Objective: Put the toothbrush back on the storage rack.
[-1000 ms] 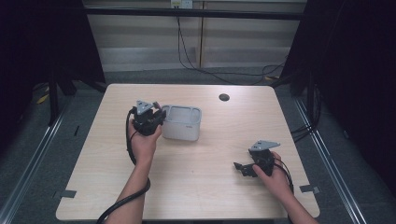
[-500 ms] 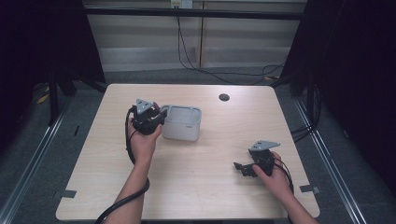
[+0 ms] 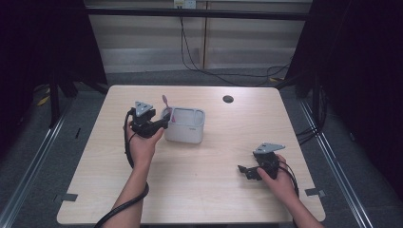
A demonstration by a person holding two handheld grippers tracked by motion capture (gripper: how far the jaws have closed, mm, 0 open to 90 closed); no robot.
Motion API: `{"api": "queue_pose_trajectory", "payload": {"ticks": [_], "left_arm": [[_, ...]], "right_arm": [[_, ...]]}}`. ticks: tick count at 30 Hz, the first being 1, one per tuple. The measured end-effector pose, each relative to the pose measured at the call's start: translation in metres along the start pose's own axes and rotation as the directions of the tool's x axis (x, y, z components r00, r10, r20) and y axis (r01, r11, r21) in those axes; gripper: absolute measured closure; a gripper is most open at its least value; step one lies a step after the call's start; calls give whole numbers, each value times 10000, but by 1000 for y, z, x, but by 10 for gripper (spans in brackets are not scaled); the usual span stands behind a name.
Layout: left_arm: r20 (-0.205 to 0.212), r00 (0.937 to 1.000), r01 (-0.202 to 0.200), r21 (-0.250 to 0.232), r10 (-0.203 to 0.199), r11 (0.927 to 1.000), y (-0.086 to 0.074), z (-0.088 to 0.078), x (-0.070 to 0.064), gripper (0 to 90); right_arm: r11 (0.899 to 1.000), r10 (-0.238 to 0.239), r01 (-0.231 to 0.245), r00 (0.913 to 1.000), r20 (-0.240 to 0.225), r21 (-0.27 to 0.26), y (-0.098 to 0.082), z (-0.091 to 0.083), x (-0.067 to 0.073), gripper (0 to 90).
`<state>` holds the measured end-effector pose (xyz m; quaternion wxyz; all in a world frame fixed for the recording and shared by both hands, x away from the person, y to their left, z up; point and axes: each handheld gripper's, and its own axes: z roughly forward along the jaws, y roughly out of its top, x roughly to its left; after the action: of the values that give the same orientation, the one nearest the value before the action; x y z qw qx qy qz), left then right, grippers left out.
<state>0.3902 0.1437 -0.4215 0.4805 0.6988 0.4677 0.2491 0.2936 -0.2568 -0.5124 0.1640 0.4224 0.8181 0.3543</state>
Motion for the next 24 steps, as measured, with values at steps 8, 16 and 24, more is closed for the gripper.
{"api": "queue_pose_trajectory", "payload": {"ticks": [8,16,24], "left_arm": [[177,9998,-10,49,9,10000,-2,-2,1,339],[324,9995,-21,116,17,9999,-4,-8,2,319],[529,9985,-141,225,129,9996,-7,-16,5,309]], "right_arm": [[10000,-1,1,10000,-2,-1,0,0,0,119],[10000,3,-3,10000,-2,1,0,0,0,118],[10000,3,-3,10000,-1,0,0,0,0,118]]}}
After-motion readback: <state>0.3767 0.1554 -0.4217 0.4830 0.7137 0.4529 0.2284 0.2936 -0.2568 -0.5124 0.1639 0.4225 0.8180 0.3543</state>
